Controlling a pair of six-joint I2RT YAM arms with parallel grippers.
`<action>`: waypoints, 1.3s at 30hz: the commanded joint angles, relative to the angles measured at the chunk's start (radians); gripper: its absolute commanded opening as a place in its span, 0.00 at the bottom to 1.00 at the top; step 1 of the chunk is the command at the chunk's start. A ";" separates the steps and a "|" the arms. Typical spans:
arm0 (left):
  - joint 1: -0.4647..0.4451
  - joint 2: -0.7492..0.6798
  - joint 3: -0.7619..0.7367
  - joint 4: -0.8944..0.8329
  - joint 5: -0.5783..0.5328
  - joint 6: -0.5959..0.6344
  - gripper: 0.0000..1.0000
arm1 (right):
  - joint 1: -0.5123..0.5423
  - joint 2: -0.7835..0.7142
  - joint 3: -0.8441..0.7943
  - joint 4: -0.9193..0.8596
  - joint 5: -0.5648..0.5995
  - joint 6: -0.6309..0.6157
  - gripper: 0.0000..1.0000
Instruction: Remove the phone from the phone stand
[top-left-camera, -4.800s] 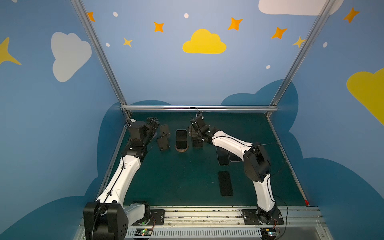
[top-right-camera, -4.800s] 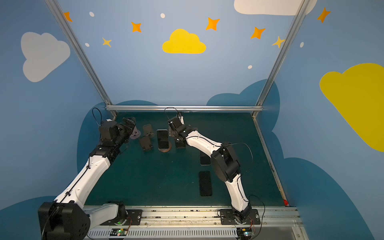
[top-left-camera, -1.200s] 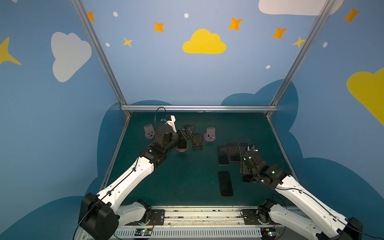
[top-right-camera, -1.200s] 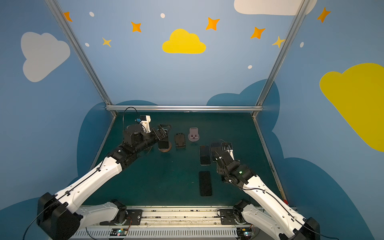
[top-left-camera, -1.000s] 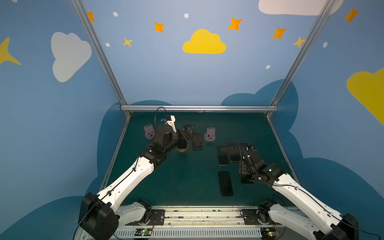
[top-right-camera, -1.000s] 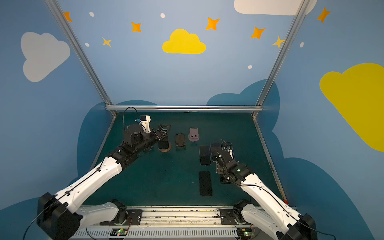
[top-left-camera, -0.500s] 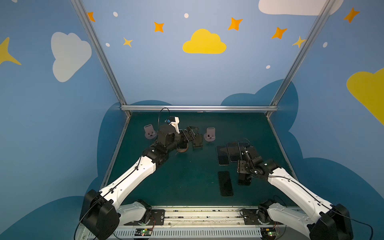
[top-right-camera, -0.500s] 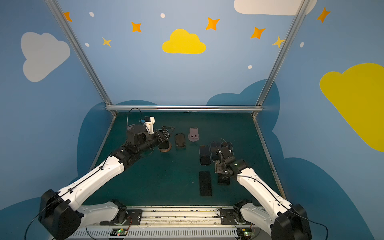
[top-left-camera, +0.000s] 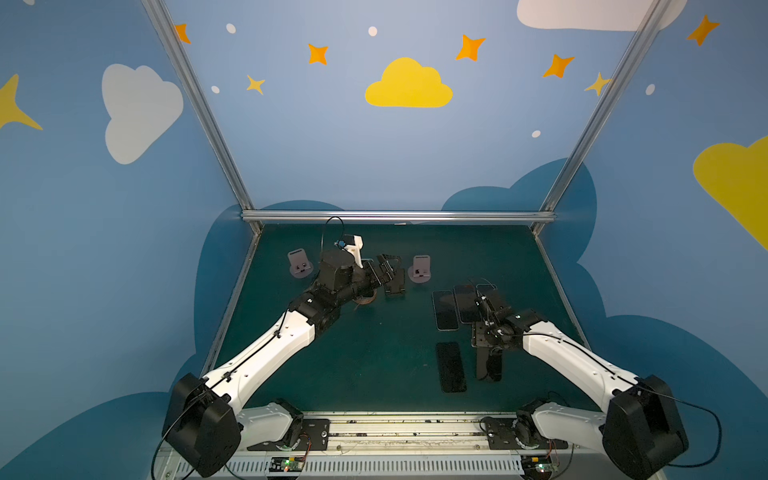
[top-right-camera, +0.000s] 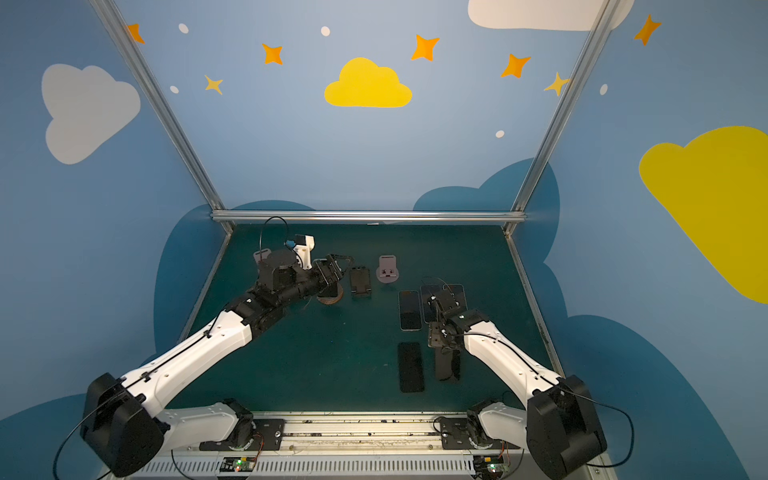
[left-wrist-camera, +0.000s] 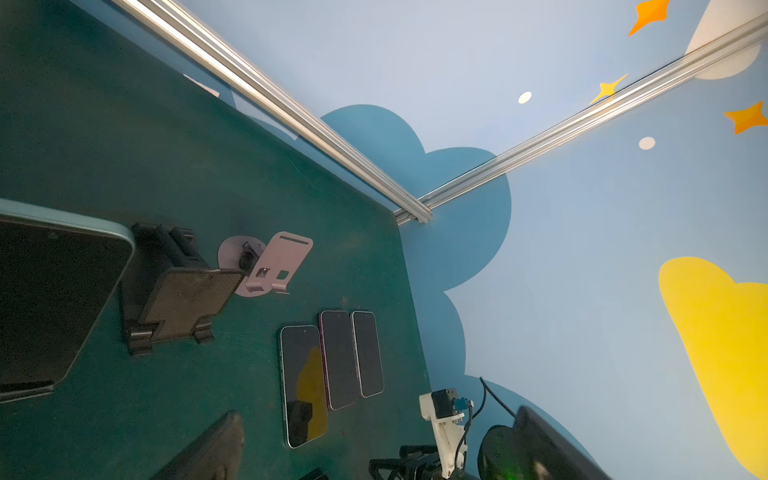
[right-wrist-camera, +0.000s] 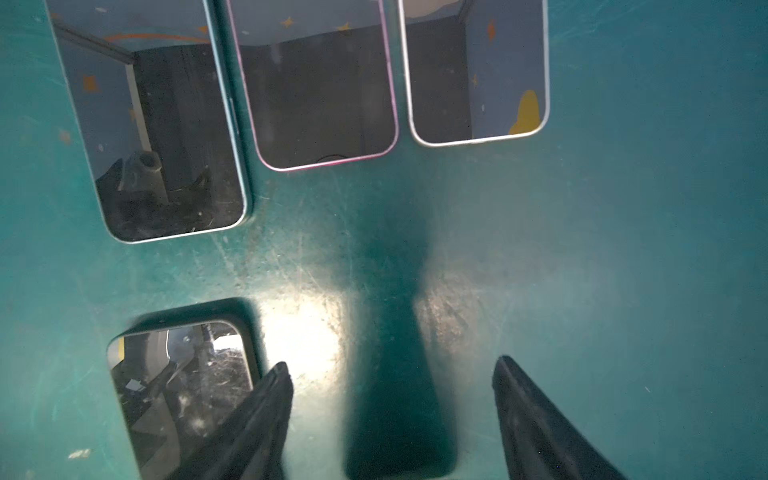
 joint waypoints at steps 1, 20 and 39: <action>-0.002 -0.020 -0.003 0.020 -0.017 0.001 1.00 | -0.007 0.028 0.006 0.008 -0.048 -0.003 0.61; -0.003 -0.019 -0.013 0.026 -0.023 0.010 1.00 | -0.119 0.325 0.134 -0.043 -0.289 -0.024 0.62; -0.004 -0.025 -0.016 0.024 -0.065 0.022 1.00 | -0.129 0.454 0.207 -0.095 -0.273 -0.016 0.72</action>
